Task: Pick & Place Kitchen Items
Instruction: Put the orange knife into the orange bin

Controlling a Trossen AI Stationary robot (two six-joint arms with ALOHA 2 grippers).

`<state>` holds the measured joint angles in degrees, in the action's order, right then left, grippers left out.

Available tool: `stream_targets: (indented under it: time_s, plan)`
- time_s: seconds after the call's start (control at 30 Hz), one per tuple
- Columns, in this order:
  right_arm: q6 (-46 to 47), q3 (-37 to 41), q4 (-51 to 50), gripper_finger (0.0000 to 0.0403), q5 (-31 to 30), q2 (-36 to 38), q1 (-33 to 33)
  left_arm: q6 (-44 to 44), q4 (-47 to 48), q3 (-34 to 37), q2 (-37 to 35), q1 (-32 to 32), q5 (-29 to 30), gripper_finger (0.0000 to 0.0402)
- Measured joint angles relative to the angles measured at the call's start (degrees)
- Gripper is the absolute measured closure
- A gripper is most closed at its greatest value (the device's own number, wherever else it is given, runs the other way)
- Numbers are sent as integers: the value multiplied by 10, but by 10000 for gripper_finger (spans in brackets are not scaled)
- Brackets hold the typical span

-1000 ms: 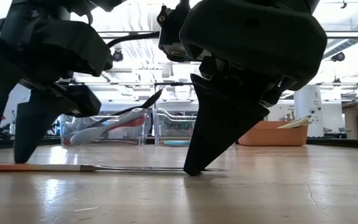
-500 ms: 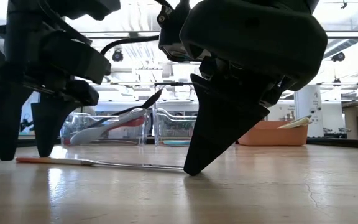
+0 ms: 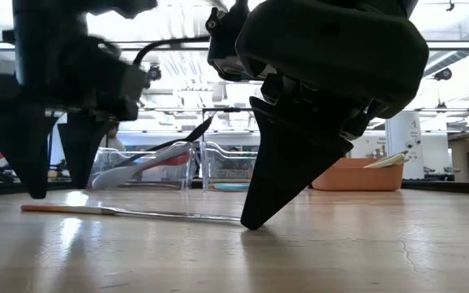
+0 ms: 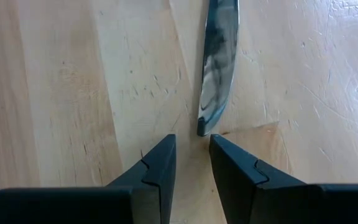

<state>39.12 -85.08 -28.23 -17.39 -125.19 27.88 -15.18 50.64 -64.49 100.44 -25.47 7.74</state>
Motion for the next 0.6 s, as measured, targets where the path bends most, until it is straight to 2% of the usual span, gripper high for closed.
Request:
stream_targets:
  time_s: [0.07,0.23,0.43,0.6]
  plan:
    - [2,0,0,309,1,0,0,-3,14,9,0,0,23,181]
    - [3,0,0,309,7,0,0,-10,-3,49,-2,2,19,183]
    - [3,0,0,309,7,0,0,9,-70,100,-5,6,-17,184]
    - [3,0,0,309,7,0,0,24,-98,114,-4,22,-65,184]
